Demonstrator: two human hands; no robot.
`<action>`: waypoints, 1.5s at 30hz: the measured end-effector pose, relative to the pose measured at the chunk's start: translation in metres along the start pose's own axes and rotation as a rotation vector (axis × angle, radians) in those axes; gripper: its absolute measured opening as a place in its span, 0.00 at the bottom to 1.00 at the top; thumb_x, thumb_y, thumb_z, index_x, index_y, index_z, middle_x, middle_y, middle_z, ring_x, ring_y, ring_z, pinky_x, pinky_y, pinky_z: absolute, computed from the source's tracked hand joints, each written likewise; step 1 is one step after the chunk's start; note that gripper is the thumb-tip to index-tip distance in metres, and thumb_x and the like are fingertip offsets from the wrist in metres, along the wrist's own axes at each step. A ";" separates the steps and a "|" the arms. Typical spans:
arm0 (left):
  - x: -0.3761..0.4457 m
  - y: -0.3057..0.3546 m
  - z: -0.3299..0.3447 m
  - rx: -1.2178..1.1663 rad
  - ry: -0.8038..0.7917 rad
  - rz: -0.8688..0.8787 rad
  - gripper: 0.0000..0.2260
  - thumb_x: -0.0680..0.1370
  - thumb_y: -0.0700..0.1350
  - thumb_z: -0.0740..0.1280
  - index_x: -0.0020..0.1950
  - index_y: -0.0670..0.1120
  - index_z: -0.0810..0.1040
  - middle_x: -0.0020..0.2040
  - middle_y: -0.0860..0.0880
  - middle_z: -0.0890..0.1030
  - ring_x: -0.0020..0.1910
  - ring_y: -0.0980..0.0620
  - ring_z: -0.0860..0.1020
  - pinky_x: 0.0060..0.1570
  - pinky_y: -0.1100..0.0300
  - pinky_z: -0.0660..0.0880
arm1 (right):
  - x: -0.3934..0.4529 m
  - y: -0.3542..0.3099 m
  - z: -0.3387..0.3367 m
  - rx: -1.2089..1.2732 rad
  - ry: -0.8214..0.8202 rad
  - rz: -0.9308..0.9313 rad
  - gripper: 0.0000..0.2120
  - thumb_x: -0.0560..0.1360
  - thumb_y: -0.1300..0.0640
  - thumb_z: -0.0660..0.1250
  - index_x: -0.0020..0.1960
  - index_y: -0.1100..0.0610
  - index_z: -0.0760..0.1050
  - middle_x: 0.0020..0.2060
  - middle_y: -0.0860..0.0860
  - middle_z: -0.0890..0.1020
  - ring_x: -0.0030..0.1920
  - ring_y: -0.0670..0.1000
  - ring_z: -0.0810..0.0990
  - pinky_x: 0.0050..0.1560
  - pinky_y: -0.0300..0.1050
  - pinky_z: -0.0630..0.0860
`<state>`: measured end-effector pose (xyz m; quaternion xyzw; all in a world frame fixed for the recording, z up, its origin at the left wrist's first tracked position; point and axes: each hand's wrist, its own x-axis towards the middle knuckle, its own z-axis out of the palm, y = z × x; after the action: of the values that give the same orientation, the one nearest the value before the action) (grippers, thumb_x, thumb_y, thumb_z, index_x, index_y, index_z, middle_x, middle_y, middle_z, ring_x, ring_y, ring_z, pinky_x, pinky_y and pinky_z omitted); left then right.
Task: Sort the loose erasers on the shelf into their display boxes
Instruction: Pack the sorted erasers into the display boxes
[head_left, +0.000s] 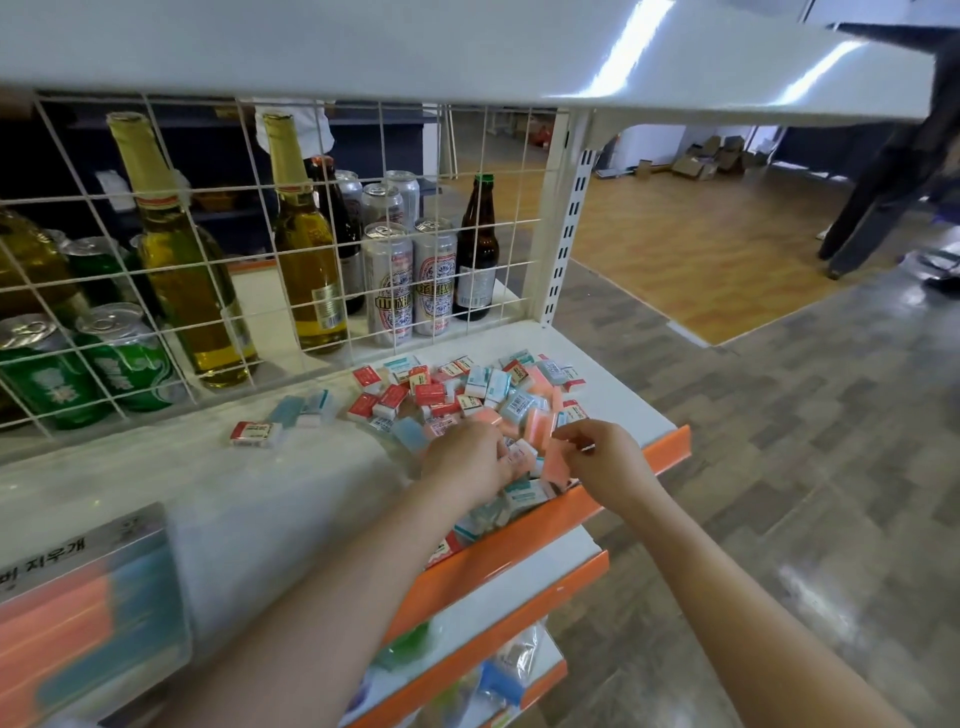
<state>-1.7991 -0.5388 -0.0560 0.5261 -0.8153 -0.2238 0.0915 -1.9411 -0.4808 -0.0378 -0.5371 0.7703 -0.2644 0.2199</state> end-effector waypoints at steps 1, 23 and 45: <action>0.000 0.001 0.001 0.014 -0.005 0.006 0.05 0.75 0.47 0.68 0.47 0.46 0.78 0.46 0.50 0.79 0.43 0.51 0.77 0.43 0.56 0.76 | 0.000 0.000 0.000 0.006 -0.003 0.007 0.15 0.78 0.65 0.57 0.61 0.58 0.75 0.60 0.54 0.77 0.47 0.50 0.78 0.45 0.37 0.73; -0.072 -0.117 -0.036 0.084 0.264 -0.095 0.07 0.78 0.49 0.64 0.48 0.47 0.77 0.48 0.49 0.76 0.46 0.49 0.75 0.43 0.55 0.71 | -0.016 -0.054 0.052 0.119 -0.153 -0.110 0.09 0.76 0.65 0.62 0.55 0.60 0.75 0.43 0.51 0.78 0.37 0.50 0.77 0.35 0.39 0.75; -0.079 -0.120 -0.024 -0.223 0.216 -0.233 0.07 0.74 0.42 0.68 0.51 0.45 0.79 0.49 0.48 0.79 0.47 0.49 0.77 0.46 0.59 0.73 | -0.016 -0.059 0.074 0.113 -0.182 -0.139 0.08 0.73 0.64 0.64 0.51 0.58 0.77 0.44 0.54 0.81 0.46 0.56 0.80 0.51 0.53 0.78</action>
<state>-1.6583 -0.5155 -0.0835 0.6246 -0.7045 -0.2639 0.2097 -1.8473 -0.4954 -0.0554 -0.5978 0.6918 -0.2723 0.3000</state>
